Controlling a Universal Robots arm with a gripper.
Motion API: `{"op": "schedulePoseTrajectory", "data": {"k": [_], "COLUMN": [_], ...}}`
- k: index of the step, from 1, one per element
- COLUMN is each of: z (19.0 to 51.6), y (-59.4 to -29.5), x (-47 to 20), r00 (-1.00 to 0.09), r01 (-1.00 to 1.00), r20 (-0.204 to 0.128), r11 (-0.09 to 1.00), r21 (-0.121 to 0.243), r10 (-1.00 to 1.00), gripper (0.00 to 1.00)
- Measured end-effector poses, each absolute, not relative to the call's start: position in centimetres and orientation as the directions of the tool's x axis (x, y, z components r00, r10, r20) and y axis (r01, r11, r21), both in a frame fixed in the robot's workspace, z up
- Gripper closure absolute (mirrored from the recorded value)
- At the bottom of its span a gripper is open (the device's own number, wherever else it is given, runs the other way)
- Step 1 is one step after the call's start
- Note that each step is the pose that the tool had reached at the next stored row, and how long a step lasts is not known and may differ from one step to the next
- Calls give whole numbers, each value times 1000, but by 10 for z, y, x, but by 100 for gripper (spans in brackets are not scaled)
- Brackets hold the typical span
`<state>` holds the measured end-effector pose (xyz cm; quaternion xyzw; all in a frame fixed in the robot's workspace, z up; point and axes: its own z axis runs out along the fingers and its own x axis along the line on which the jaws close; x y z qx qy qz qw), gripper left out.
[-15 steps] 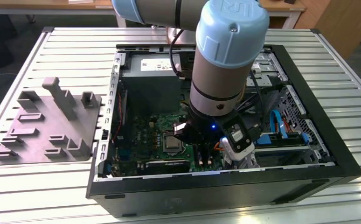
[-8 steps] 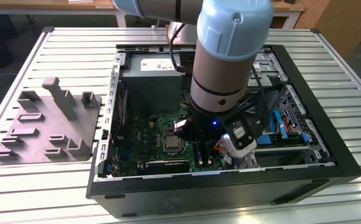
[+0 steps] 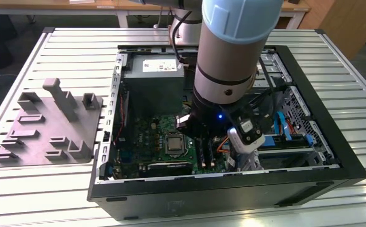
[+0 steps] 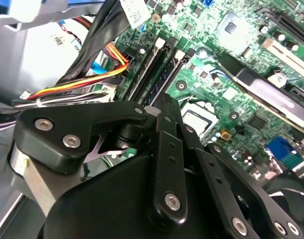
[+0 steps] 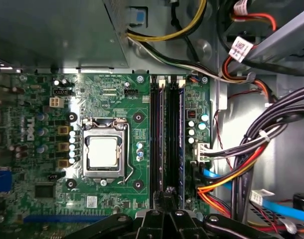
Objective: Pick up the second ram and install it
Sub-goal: 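Press down the second ram until it locks into place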
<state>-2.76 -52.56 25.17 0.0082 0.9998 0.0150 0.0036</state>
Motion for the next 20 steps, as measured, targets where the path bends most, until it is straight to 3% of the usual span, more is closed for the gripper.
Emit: {"op": "schedulePoseTrajectory", "data": {"k": [9,20], "z": [253,269], "y": [-506,-504], "x": [-27,-26], "r00": [-1000,-1000], "r01": [16,16], "r20": [-7,-7], "r11": [999,999], "r21": [27,27], "r10": [16,17], "gripper": [90,90]}}
